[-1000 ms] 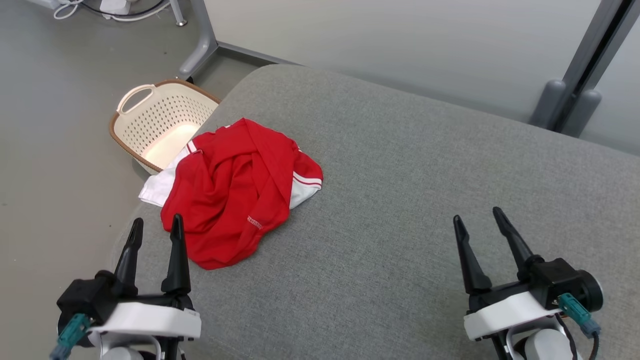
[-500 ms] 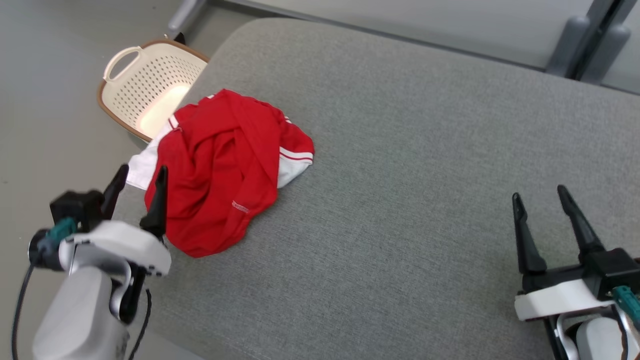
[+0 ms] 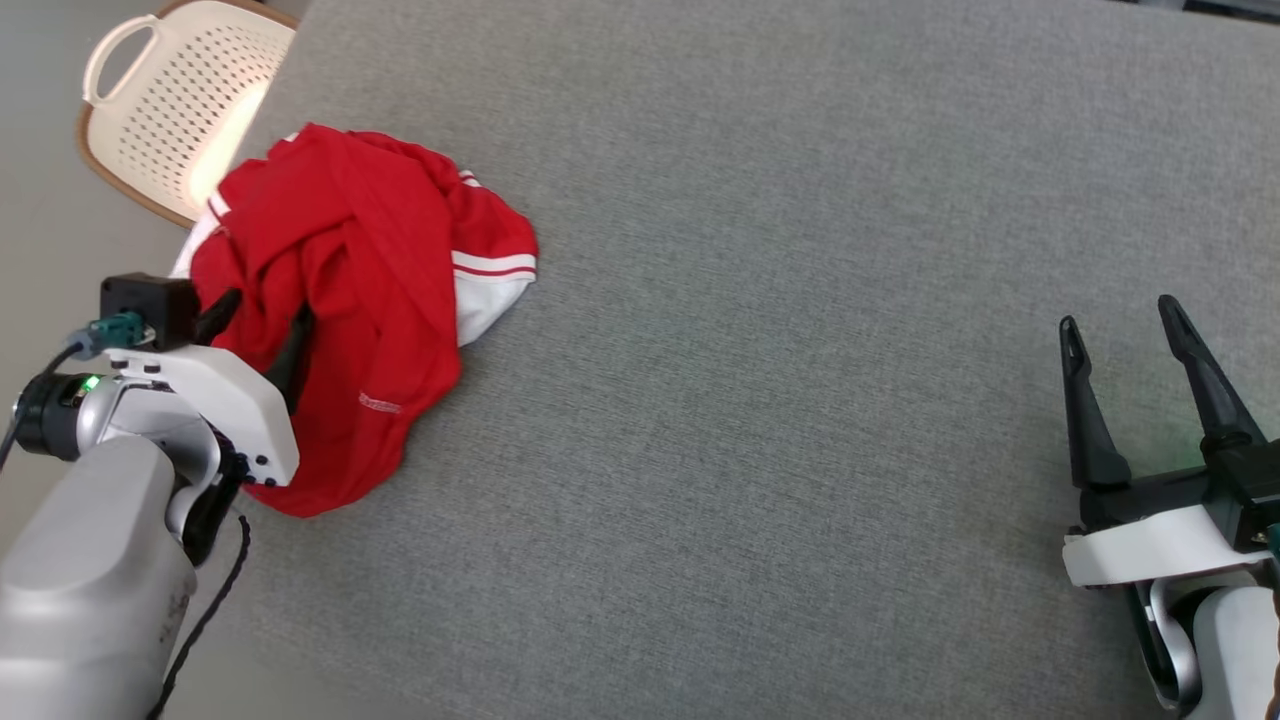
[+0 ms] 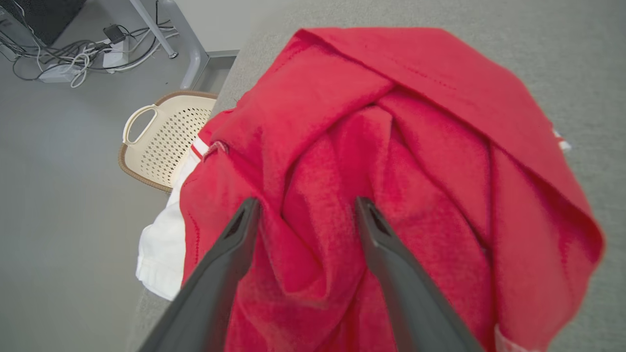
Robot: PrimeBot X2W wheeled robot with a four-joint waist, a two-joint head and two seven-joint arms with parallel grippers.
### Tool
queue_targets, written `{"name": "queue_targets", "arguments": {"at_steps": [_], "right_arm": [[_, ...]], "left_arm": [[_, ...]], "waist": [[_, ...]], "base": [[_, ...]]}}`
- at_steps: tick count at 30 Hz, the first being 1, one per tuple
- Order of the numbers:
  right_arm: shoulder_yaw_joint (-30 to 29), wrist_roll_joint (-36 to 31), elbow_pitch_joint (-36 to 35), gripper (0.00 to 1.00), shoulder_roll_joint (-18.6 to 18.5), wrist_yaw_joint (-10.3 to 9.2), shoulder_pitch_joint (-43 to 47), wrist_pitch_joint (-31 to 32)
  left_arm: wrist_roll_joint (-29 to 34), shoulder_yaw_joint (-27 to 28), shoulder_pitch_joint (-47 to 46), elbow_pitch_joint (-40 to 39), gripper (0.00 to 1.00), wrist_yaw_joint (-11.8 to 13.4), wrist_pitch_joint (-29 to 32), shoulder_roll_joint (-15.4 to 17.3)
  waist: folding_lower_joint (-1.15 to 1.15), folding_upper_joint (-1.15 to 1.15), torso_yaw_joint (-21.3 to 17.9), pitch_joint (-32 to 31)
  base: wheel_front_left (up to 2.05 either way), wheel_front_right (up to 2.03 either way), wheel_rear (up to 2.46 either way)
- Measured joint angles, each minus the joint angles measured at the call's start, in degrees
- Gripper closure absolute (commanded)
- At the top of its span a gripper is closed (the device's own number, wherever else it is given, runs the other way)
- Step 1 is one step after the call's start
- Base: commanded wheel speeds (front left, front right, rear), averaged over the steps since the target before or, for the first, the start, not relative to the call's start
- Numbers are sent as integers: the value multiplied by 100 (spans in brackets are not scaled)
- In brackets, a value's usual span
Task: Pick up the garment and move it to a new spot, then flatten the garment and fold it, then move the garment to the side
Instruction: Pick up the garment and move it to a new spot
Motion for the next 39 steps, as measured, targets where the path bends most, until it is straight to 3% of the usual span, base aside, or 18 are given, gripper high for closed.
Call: {"name": "queue_targets", "arguments": {"at_steps": [6, 7, 8, 9, 18, 25, 29, 39], "right_arm": [[-21, -36, -94, 0, -19, 0, -14, 53], [-16, -44, -107, 0, -18, 0, -22, 53], [-10, -48, -119, 0, -14, 0, -34, 53], [-2, -60, -125, 0, -8, 0, -37, 53], [2, -87, 129, 0, 193, 0, -91, -98], [-18, 22, 515, 0, 415, 0, -98, -308], [-44, 82, 675, 0, 489, 0, -97, -355], [-67, 305, 650, 0, 605, 0, -81, -381]], "left_arm": [[-417, -413, -305, 425, 0, 0, 202, 105], [-515, -500, -329, 480, 4, 0, 261, 109], [-623, -579, -345, 521, 60, 0, 324, 109], [-723, -654, -360, 531, 100, 0, 343, 113], [-1201, -1135, -465, 503, 100, 0, -378, 359], [-968, -1234, -780, 242, 100, 0, -1073, 564], [-414, -1221, -904, -338, 100, 315, -1095, 681], [-19, -1334, -862, -1852, 100, 788, -958, 379]], "waist": [[0, 0, -151, 212], [0, 0, -177, 239], [0, 0, -202, 260], [0, 0, -225, 276], [0, 0, -354, 111], [0, 0, -462, -391], [0, 0, -537, -669], [0, 0, -857, -1200]], "base": [[0, 0, 0], [0, 0, 0], [0, 0, 0], [0, 0, 0], [0, 0, 0], [0, 0, 0], [0, 0, 0], [0, 0, 0]]}}
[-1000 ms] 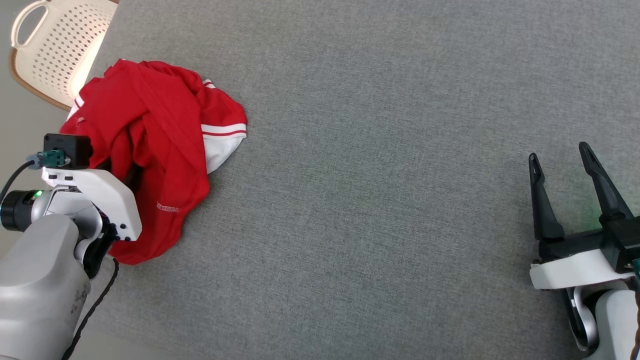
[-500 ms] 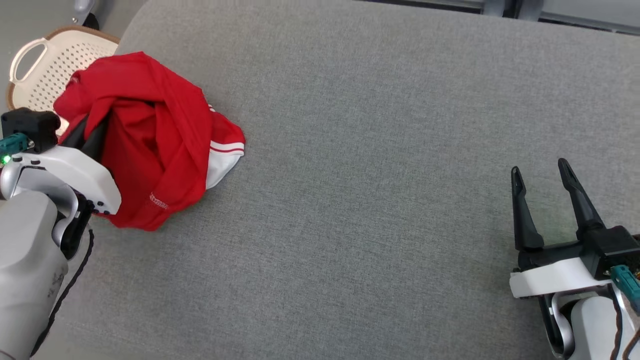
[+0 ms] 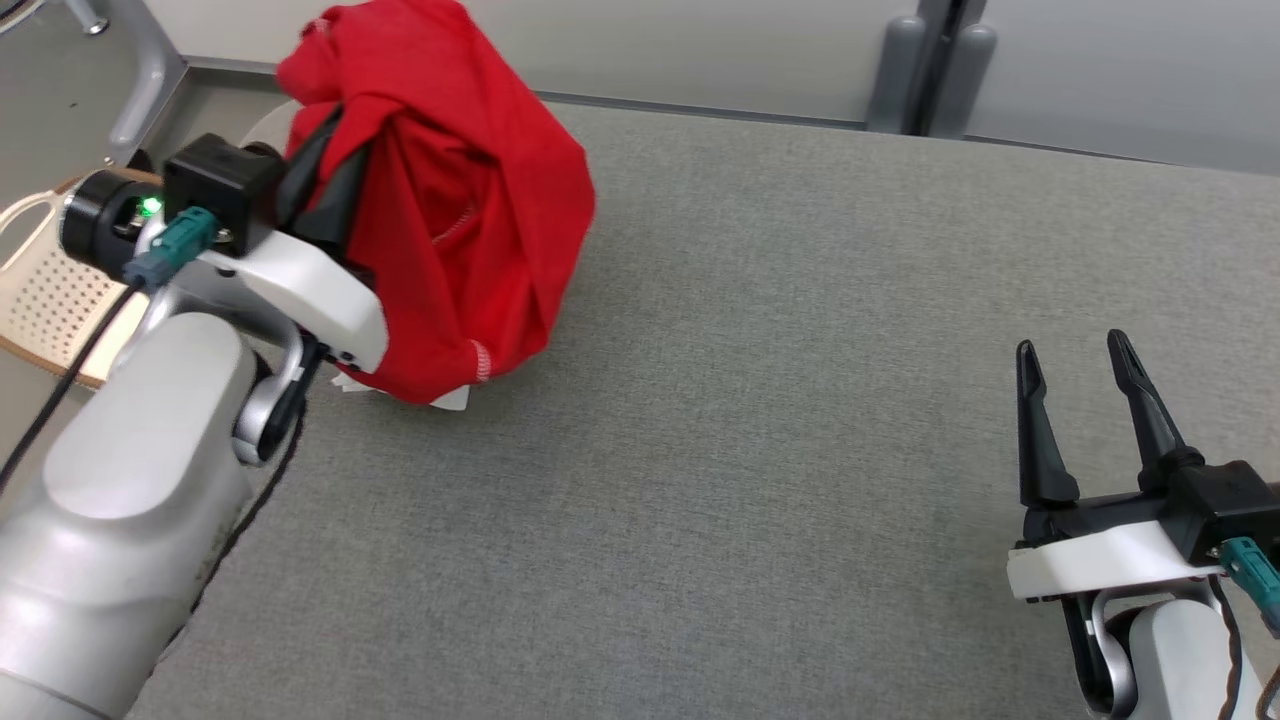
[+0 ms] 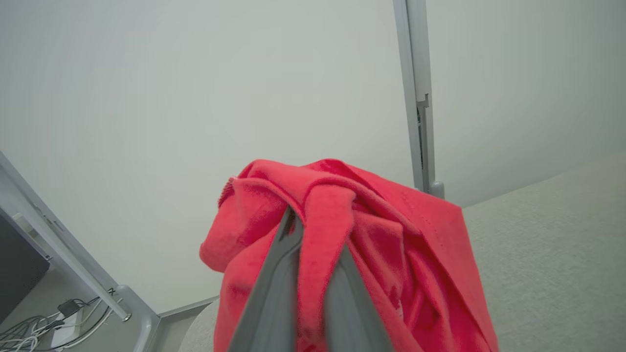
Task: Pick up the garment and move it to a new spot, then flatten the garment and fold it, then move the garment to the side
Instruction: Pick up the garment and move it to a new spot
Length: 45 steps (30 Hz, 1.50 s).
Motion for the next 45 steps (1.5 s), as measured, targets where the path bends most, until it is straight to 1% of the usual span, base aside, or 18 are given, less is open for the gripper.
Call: {"name": "queue_targets", "arguments": {"at_steps": [2, 5, 9, 13, 15, 19, 20, 21, 22, 24, 27, 29, 32, 36, 38, 41, 45], "right_arm": [[-9, 27, -43, 0, 8, 0, 13, 1], [-41, 58, -119, 0, 13, 0, 32, -1], [1, 145, -179, 0, 15, 0, 15, -2], [70, 238, -266, 0, 19, 0, -61, -10], [75, 289, -282, 0, 16, 0, -109, -11], [156, 405, -283, 0, 19, 0, -176, -12], [182, 437, -283, 0, 21, 0, -202, -13], [190, 463, -282, 0, 18, 0, -239, -13], [193, 494, -288, 0, 16, 0, -257, -13], [193, 539, -288, 0, 19, 0, -259, -13], [146, 567, -294, 0, 16, 0, -246, -13], [108, 568, -294, 0, 18, 0, -232, -13], [38, 568, -288, 0, 16, 0, -194, -13], [31, 534, -281, 0, 20, 0, -137, -13], [33, 485, -272, 0, 20, 0, -114, -13], [38, 416, -248, 0, 21, 0, -41, -13], [45, 365, -169, 0, 19, 0, 92, -13]], "left_arm": [[24, -94, 25, -255, 100, 75, 163, -97], [44, -171, 22, -580, 100, 250, 352, -274], [163, -401, 2, -756, 100, 447, 613, -609], [244, -617, -71, -710, 100, 616, 751, -1070], [394, -759, -205, -591, 100, 694, 764, -1295], [500, -1009, -337, -180, 100, 719, 790, -1742], [513, -1053, -359, -66, 94, 716, 779, -1831], [513, -1096, -367, 37, 38, 686, 744, -1907], [508, -1162, -371, 136, 0, 625, 738, -1971], [471, -1292, -372, 276, 0, 490, 661, -2050], [374, -1370, -377, 383, 0, 392, 474, -2140], [308, -1396, -377, 459, 0, 334, 335, -2165], [264, -1368, -377, 578, 0, 316, 147, -2167], [166, -1139, -358, 669, 0, 355, -56, -2114], [115, -957, -296, 664, 0, 375, -113, -2014], [48, -678, -29, 632, 0, 417, -136, -1747], [62, -182, 519, 237, 0, 446, -146, -1402]], "waist": [[0, 0, -120, -55], [0, 0, -304, -97], [0, 0, -580, -76], [0, 0, -901, 14], [0, 0, -1073, 73], [0, 0, -1436, 200], [0, 0, -1530, 233], [0, 0, -1625, 268], [0, 0, -1714, 300], [0, 0, -1881, 365], [0, 0, -2058, 454], [0, 0, -2102, 491], [0, 0, -2042, 448], [0, 0, -1848, 323], [0, 0, -1721, 244], [0, 0, -1519, 94], [0, 0, -1241, -144]], "base": [[0, 0, 0], [0, 0, 0], [0, 0, 0], [0, 0, 0], [0, 0, 0], [0, 0, 0], [0, 0, 0], [0, 0, 0], [0, 0, 0], [0, 0, 0], [0, 0, 0], [0, 0, 0], [0, 0, 0], [0, 0, 0], [0, 0, 0], [0, 0, 0], [0, 0, 0]]}}
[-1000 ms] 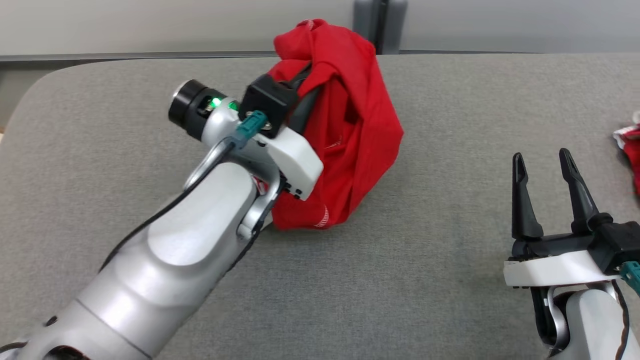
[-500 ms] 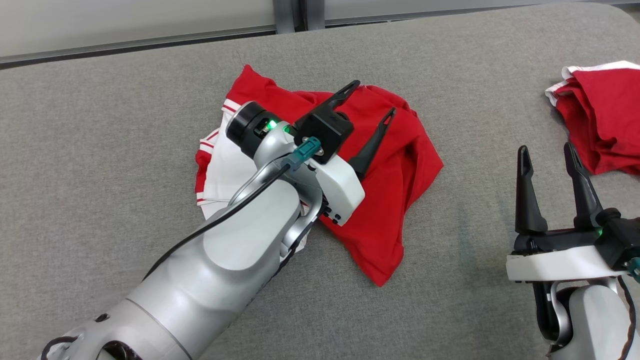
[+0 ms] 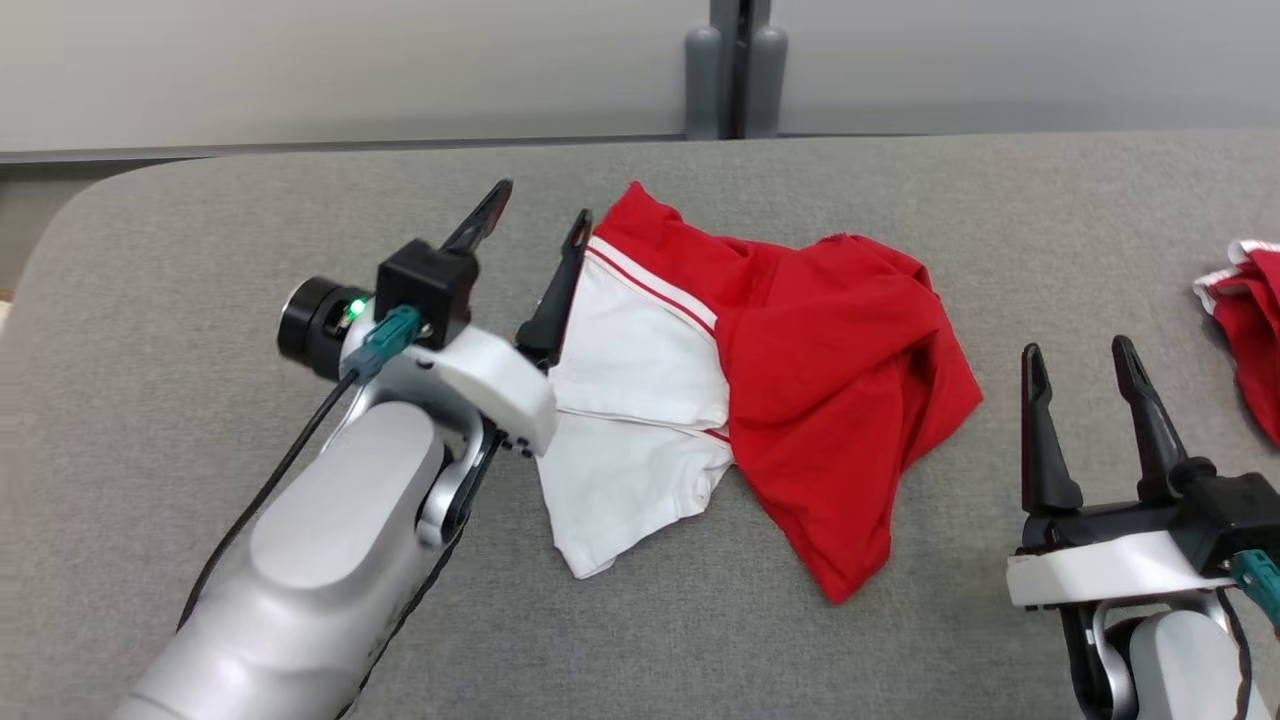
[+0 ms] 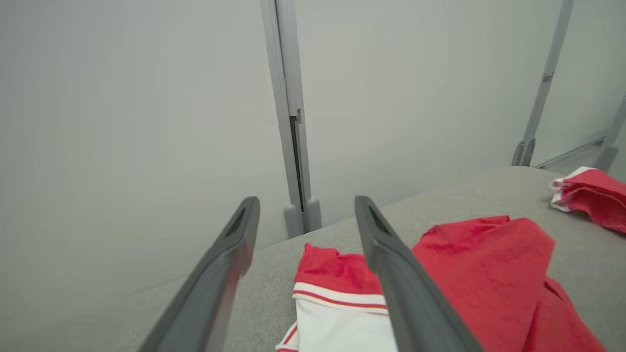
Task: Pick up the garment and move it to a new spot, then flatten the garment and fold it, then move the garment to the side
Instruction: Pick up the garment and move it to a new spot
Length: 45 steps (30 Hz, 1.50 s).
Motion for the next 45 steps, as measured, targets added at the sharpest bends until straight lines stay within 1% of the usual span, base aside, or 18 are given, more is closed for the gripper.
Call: {"name": "queue_targets", "arguments": {"at_steps": [5, 7, 8, 9, 11, 14, 17, 22, 25, 28, 30, 31, 33, 37, 40, 45], "right_arm": [[23, -54, 66, 0, 1, 0, 211, 0], [44, -64, 91, 0, 3, 0, 300, 0], [42, -71, 98, 0, 4, 0, 335, 0], [42, -71, 98, 0, 4, 0, 335, 0], [35, -70, 107, 0, 2, 0, 389, 0], [44, -48, 113, 0, 3, 0, 446, 0], [55, -35, 134, 0, 2, 0, 496, 0], [143, -42, 136, 0, 1, 0, 498, 0], [435, -101, 130, 0, -2, 0, 443, 0], [921, -224, 247, 0, -36, 0, 307, 0], [1348, -246, 431, 0, -168, 0, 177, 0], [1837, -67, 642, 0, -331, 0, 24, 0], [2114, 56, 859, 0, -461, 4, -163, 31], [2286, 38, 1450, 0, -791, 4, -560, 441], [2363, 13, 1815, 0, -906, 4, -826, 727], [2497, -34, 2201, 0, -1152, 4, -1169, 942]], "left_arm": [[108, 589, 1059, -505, 0, 2, 1, 328], [169, 826, 1476, -721, 0, 3, 1, 372], [185, 942, 1672, -835, 0, 2, 0, 368], [185, 942, 1672, -835, 0, 2, 0, 368], [283, 1173, 2068, -1082, 0, -5, -1, 346], [434, 1459, 2600, -1362, 0, -89, -8, 240], [623, 1683, 2912, -1460, 0, -194, -8, 86], [890, 1969, 3015, -1470, 0, -399, -8, -158], [1036, 2084, 3014, -1429, 0, -524, -8, -285], [1147, 2194, 3013, -1377, 0, -638, -8, -402], [1216, 2256, 3014, -1322, 0, -698, -8, -457], [1265, 2305, 3014, -1261, 0, -748, -8, -516], [1306, 2341, 3012, -1239, 0, -805, -9, -589], [1374, 2414, 2996, -1184, 0, -896, -8, -666], [1379, 2449, 2977, -1140, 0, -945, -8, -731], [1384, 2550, 2916, -1125, 0, -990, -8, -751]], "waist": [[0, 0, 312, -298], [0, 0, 420, -403], [0, 0, 469, -446], [0, 0, 469, -446], [0, 0, 548, -524], [0, 0, 615, -589], [0, 0, 634, -599], [0, 0, 674, -577], [0, 0, 723, -545], [0, 0, 811, -506], [0, 0, 892, -475], [0, 0, 990, -438], [0, 0, 1095, -386], [0, 0, 1341, -241], [0, 0, 1530, -110], [0, 0, 1805, 110]], "base": [[0, 0, 0], [0, 0, 0], [0, 0, 0], [0, 0, 0], [0, 0, 0], [0, 0, 0], [0, 0, 0], [0, 0, 0], [0, 0, 0], [0, 0, 0], [0, 0, 0], [0, 0, 0], [0, 0, 0], [0, 0, 0], [0, 0, 0], [0, 0, 0]]}}
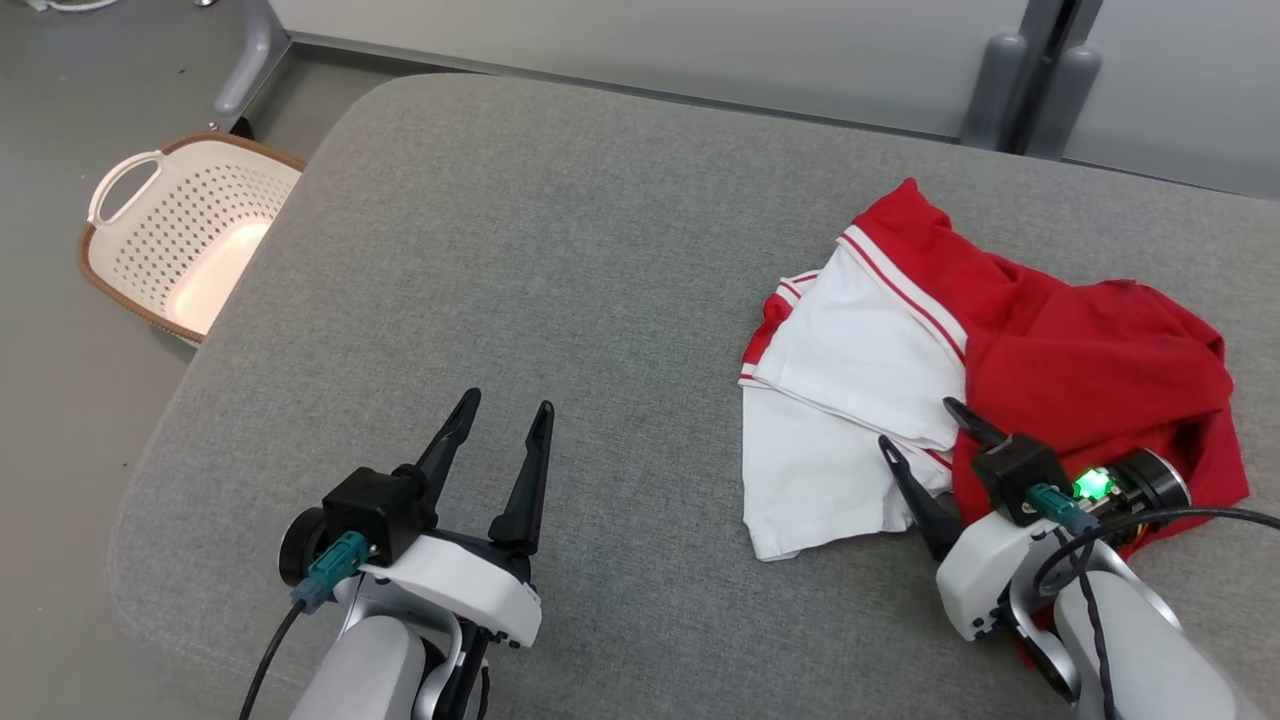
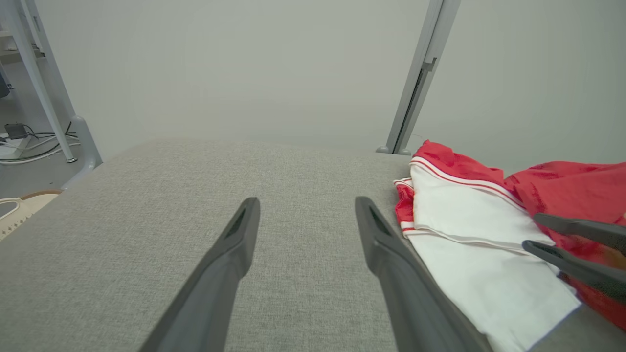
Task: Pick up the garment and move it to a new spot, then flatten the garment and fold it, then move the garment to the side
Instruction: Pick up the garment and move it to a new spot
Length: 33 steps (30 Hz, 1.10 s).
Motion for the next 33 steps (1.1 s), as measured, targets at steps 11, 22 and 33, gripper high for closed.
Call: {"name": "queue_targets", "arguments": {"at_steps": [11, 22, 33], "right_arm": [[64, 192, 288, 100, -180, 0, -304, 164], [136, 388, 78, 100, -148, 0, -369, 65], [-767, 711, -528, 100, 201, 0, -64, -494]], "left_arm": [[-204, -135, -17, -49, 0, 27, 0, -16], [-181, -166, -43, -5, 0, 70, 0, -16], [-42, -23, 90, -36, 0, 75, 0, -16]], "waist": [[0, 0, 225, 208], [0, 0, 59, 37], [0, 0, -203, -270]], "base": [[0, 0, 0], [0, 0, 0], [0, 0, 0]]}}
